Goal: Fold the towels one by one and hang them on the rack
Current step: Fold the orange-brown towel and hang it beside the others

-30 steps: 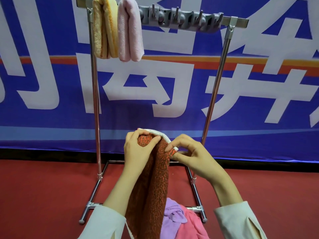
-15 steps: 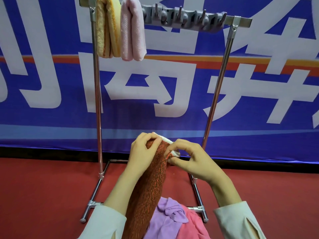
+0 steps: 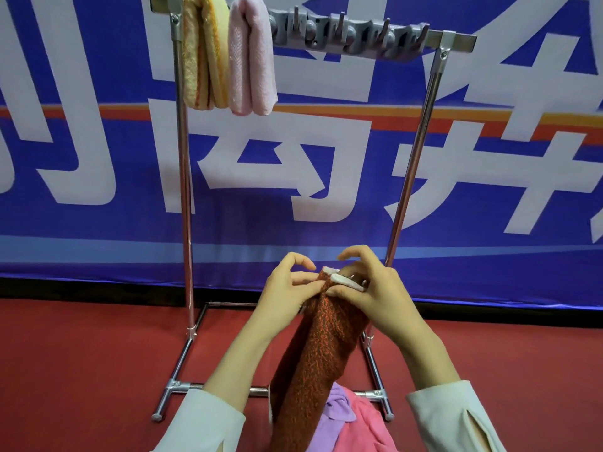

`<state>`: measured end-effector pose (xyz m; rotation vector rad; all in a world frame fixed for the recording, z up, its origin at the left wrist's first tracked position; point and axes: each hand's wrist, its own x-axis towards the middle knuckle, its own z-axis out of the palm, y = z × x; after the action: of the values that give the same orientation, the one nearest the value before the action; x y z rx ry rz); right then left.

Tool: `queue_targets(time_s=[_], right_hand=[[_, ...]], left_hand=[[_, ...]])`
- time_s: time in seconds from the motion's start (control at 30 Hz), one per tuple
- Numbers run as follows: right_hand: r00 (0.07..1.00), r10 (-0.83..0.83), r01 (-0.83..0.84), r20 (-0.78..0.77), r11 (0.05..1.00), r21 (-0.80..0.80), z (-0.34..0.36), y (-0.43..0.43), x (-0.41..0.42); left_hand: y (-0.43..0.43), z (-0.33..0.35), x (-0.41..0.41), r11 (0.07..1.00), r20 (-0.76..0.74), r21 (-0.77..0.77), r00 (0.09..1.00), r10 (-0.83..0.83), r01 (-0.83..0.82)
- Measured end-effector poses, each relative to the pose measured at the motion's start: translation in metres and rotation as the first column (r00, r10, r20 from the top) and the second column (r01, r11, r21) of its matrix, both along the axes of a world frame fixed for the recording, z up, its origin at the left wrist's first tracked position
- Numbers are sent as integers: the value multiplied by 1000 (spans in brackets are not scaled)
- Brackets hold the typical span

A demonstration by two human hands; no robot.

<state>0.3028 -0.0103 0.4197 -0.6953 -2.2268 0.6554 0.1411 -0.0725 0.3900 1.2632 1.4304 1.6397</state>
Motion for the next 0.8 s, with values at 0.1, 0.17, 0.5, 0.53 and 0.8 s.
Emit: queue_targets(time_s=[0.1,0.17,0.5,0.53,0.8], right_hand=[[999,-39,39,-23,999,-3,4,-1,2],[998,-64,64,-16,998,15,4,-1,2],[979,-183,184,-87,983,7,0,2,1],[981,-171,173,-88,985,5,0,2,1],[999,-40,39,13,999,30,4,11,21]], left_hand=[[0,2,3,997,15,16,997,-79,78],[0,2,7,993,23,15,993,-119,119],[4,-4,27,996,-23,19,996,-84,84],[5,-4,27,998,-14,28,999,-48,48],[2,2,9,994,187,101,980,-62,44]])
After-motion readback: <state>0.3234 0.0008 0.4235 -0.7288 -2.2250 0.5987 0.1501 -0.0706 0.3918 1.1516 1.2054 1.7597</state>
